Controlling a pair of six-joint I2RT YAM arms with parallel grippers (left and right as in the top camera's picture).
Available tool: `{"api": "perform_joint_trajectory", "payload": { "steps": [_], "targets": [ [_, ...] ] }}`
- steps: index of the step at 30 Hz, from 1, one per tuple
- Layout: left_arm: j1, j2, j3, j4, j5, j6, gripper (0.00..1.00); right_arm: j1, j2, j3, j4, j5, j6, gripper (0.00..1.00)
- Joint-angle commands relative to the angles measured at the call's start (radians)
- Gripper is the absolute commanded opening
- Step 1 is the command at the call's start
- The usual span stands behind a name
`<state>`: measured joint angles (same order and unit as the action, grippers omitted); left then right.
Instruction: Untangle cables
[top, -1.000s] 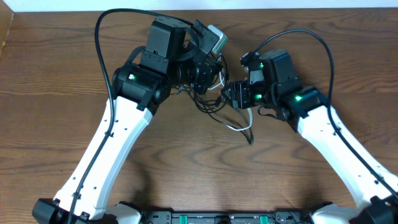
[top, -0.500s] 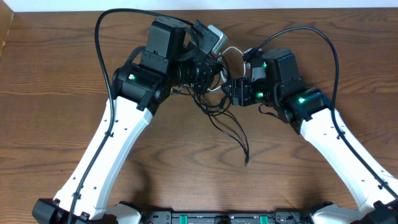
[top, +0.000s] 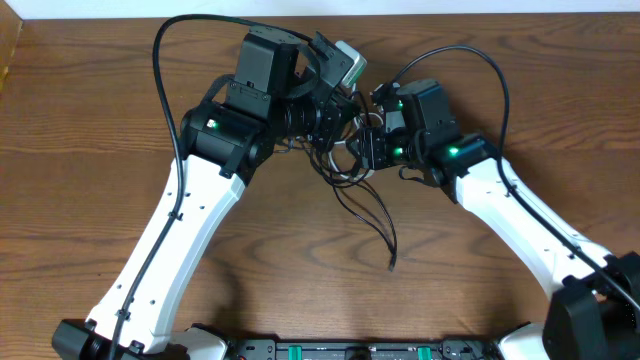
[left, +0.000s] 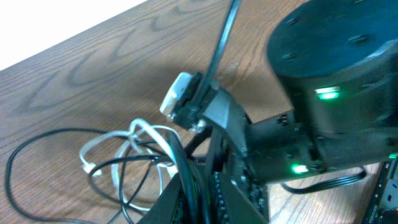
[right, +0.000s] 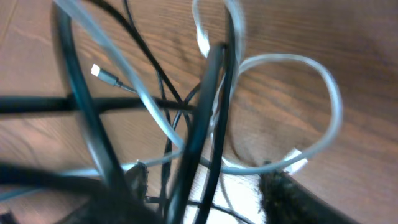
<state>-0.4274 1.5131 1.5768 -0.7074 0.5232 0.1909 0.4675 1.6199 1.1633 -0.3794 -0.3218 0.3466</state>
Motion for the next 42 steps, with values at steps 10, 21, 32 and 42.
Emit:
{"api": "perform_joint_trajectory", "payload": {
  "steps": [10,21,32,42],
  "targets": [
    [0.002,-0.01,0.009,-0.002,-0.159,0.017,0.14,-0.015,-0.008,0.017,-0.235,0.519,0.24,0.01],
    [0.077,-0.01,0.009,-0.002,-0.113,0.02,0.16,-0.144,-0.078,0.017,-0.346,0.532,0.154,0.01],
    [0.075,0.018,0.006,-0.009,-0.021,0.021,0.22,-0.144,-0.286,0.017,-0.224,0.278,0.096,0.01],
    [0.071,0.135,0.006,0.005,0.213,0.043,0.28,-0.144,-0.487,0.017,-0.223,0.164,0.049,0.01]
  ]
}}
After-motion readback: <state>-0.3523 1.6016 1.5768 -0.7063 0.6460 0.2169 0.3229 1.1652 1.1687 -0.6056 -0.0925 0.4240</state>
